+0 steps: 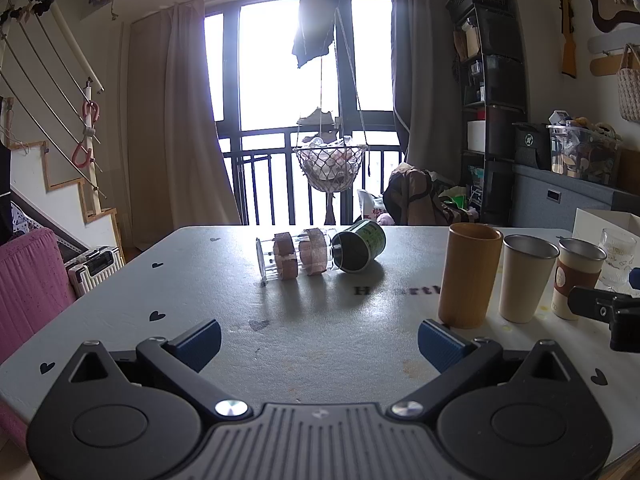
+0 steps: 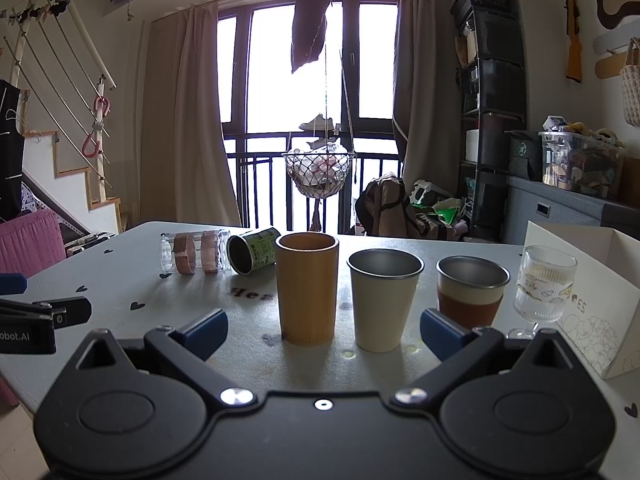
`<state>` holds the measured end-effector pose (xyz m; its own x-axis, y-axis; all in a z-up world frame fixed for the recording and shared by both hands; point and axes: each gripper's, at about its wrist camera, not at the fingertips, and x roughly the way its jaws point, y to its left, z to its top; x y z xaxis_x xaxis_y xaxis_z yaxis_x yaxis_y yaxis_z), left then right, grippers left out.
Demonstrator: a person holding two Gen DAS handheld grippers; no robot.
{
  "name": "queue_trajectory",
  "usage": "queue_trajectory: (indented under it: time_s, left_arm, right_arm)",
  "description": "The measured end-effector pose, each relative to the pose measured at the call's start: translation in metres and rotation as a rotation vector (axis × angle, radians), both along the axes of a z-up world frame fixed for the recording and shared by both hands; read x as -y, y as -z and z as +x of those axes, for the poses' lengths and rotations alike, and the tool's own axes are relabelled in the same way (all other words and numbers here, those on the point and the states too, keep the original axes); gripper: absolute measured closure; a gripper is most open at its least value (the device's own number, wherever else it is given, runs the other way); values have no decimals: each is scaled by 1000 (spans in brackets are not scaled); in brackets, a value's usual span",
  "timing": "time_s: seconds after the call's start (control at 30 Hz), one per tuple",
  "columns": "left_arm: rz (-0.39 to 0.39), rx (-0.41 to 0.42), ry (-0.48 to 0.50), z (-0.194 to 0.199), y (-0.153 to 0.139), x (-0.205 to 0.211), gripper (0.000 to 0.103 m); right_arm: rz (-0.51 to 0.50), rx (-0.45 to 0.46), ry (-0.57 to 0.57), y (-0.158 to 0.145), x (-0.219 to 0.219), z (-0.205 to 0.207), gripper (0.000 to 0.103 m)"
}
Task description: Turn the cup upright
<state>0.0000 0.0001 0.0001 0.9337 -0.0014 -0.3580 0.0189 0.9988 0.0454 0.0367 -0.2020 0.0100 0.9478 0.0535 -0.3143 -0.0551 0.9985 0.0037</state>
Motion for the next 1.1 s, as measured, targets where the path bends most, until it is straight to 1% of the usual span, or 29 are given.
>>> queue_trajectory:
  time_s: [0.67,0.83,0.9,1.03,1.1]
  left_arm:
    - [7,8,1,5,-1,-3,0]
    - [29,30,7,32,-4,-14,0]
    - [42,27,11,46,-6,-20,0]
    - [59,14,68,80,-6,-33,0]
    - [83,8,102,97,-4,-37,0]
  right_arm:
    - [5,7,-4,-1,0,0,0]
    - [11,13,-10,-1,4,3,0]
    - [27,15,-18,1,5,5,0]
    - [45,15,-31,4,6,12,0]
    - [42,14,-33,5,6,16,0]
